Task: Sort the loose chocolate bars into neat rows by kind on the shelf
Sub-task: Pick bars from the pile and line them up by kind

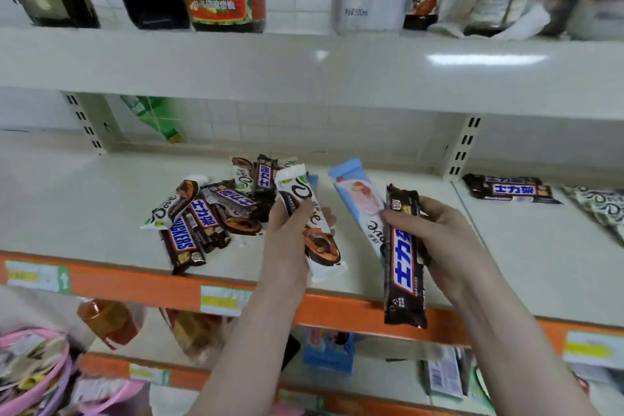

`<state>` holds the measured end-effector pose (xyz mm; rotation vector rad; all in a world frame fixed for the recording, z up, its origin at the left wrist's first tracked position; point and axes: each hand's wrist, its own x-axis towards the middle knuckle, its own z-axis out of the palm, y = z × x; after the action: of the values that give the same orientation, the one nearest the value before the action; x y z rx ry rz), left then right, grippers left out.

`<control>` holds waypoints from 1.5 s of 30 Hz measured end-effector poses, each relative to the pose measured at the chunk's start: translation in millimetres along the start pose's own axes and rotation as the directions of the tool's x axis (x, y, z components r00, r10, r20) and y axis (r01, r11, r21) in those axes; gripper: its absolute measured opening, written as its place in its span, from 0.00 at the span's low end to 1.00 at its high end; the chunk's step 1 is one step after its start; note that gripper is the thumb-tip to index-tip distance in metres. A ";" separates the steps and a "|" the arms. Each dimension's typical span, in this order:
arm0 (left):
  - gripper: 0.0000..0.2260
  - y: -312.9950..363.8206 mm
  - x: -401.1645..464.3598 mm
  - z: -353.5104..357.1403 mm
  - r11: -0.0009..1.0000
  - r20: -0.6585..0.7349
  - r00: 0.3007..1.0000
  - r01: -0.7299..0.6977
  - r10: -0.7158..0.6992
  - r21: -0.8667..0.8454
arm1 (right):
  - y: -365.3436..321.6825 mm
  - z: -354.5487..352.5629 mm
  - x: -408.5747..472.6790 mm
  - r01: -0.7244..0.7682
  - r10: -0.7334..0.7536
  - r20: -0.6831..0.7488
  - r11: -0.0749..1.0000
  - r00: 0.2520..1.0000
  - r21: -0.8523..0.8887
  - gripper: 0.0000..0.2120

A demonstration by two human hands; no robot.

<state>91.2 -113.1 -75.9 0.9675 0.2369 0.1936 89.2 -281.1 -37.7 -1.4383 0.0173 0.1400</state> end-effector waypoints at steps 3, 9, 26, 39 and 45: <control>0.28 -14.6 -11.6 31.2 0.999 0.010 1.000 0.021 -0.021 0.044 | -0.4 -23.6 -8.3 0.004 -0.005 -0.021 0.999 1.000 -0.047 0.11; 0.18 -61.9 -39.2 109.7 0.988 0.115 0.993 -0.044 0.027 0.147 | -15.4 -103.9 -19.8 0.026 -0.026 0.032 0.999 0.999 -0.020 0.09; 0.04 -192.1 -97.3 283.4 0.971 0.057 0.988 0.151 -0.143 -0.184 | -35.3 -346.9 -29.5 0.021 0.003 -0.118 0.978 0.993 0.206 0.02; 0.06 -169.9 -75.0 253.8 0.994 -0.088 0.992 0.092 -0.086 0.061 | -54.2 -338.5 -3.5 -0.009 0.029 -0.090 0.976 0.995 0.216 0.09; 0.06 -162.5 -68.9 247.4 0.982 -0.047 0.996 0.084 -0.078 0.168 | -43.8 -316.9 3.3 0.025 -0.030 0.087 0.998 0.996 0.052 0.09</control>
<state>104.8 -416.6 -68.3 1.1219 0.3336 0.1196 120.1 -599.5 -37.0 -1.3802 -0.0702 0.1785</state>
